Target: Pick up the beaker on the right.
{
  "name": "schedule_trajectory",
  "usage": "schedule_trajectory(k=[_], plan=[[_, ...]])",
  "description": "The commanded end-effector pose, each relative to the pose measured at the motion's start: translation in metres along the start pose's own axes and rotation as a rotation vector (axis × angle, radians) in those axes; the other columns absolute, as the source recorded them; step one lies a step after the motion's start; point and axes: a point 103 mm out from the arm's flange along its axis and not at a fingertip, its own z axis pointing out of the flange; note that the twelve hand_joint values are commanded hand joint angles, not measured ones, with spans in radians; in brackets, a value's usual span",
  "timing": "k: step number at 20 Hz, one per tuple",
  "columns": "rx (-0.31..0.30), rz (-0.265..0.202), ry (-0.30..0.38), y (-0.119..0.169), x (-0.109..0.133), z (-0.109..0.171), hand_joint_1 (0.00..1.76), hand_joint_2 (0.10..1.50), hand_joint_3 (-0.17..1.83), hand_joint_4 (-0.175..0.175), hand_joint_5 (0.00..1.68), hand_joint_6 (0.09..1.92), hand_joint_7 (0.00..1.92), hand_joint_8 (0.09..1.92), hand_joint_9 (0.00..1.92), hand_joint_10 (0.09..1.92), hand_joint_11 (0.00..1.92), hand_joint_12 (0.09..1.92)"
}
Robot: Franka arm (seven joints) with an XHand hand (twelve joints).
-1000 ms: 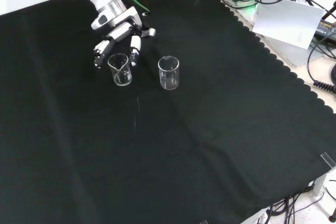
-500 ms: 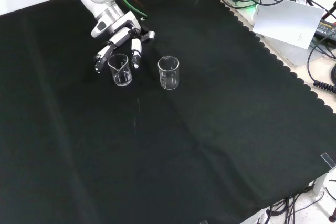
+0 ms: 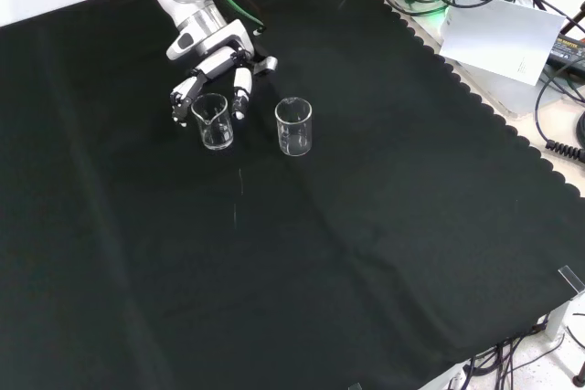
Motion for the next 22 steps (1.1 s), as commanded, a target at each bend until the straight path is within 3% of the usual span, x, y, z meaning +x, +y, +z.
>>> schedule_trajectory(k=[1, 6, 14, 19, 21, 22], plan=[[-0.048, 0.047, -0.021, 0.0039, 0.0015, -0.0002, 0.83, 0.87, -0.17, -0.039, 0.44, 0.14, 0.21, 0.82, 0.42, 0.66, 0.02, 1.38], [-0.053, 0.069, -0.018, 0.0063, 0.0002, 0.0019, 0.83, 0.86, -0.17, -0.042, 0.26, 0.41, 0.05, 0.85, 0.29, 0.72, 0.0, 1.36], [-0.065, 0.08, -0.016, 0.0095, 0.0035, 0.0061, 0.81, 0.86, -0.17, -0.042, 0.2, 0.43, 0.0, 0.8, 0.24, 0.73, 0.0, 1.33], [-0.099, 0.1, -0.018, 0.0089, 0.0048, 0.0085, 0.81, 0.86, -0.17, -0.047, 0.24, 0.48, 0.09, 0.83, 0.31, 0.74, 0.0, 1.38], [-0.138, 0.112, -0.033, 0.0083, 0.0053, 0.0079, 0.82, 0.87, -0.17, -0.052, 0.26, 0.62, 0.21, 0.86, 0.4, 0.72, 0.08, 1.36], [-0.16, 0.123, -0.044, 0.0081, 0.0056, 0.0073, 0.85, 0.88, -0.17, -0.055, 0.3, 0.81, 0.3, 0.88, 0.49, 0.71, 0.16, 1.34]])
